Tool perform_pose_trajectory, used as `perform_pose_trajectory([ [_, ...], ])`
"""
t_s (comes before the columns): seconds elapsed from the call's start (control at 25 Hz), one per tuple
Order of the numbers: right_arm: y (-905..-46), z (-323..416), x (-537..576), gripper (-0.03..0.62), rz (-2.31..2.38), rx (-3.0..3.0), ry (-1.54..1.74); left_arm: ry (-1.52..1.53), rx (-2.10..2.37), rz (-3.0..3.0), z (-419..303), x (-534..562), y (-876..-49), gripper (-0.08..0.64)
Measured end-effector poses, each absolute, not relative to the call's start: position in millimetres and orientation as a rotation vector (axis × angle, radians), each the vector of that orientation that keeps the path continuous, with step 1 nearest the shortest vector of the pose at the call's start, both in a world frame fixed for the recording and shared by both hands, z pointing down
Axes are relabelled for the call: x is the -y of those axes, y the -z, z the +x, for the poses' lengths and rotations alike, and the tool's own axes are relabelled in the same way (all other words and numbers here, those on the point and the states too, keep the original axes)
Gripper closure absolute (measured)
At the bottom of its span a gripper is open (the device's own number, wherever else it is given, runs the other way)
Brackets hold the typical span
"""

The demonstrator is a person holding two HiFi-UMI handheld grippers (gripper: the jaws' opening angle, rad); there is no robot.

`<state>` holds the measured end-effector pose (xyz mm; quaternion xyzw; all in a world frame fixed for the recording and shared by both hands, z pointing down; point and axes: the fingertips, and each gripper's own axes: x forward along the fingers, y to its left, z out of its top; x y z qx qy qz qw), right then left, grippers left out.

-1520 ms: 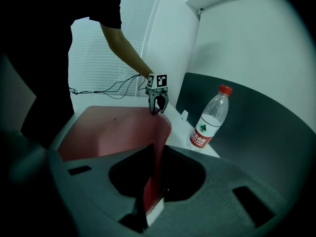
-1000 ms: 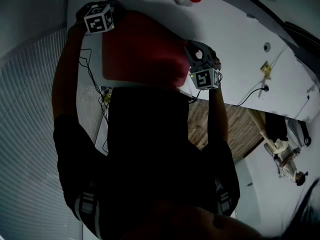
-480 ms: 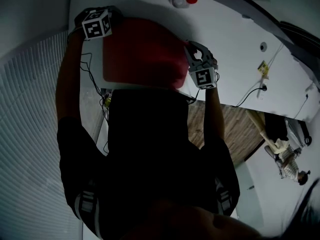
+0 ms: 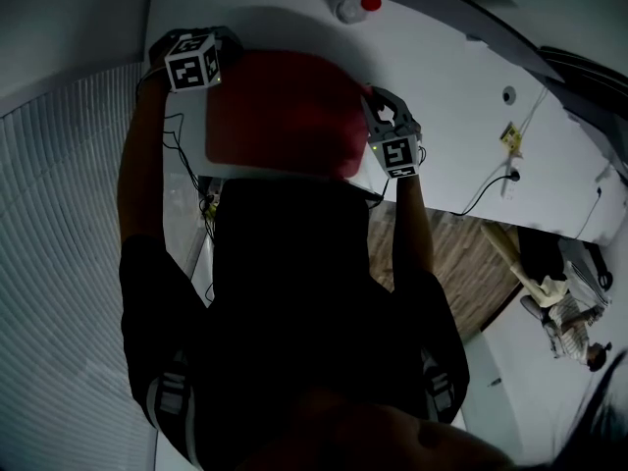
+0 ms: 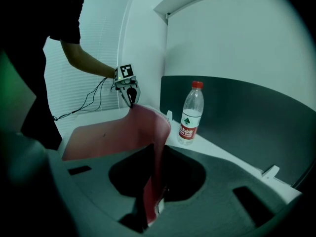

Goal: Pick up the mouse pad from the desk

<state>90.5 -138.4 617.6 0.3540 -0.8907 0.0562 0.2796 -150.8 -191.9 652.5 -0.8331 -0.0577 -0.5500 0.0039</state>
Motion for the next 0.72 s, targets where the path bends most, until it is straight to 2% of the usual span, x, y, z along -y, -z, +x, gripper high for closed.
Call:
perform_pose_trajectory([
  [0.72, -592, 98, 125, 0.555, 1.146, 2.366, -0.252, 1.708, 0.051, -2.548, -150, 157, -596, 0.543],
])
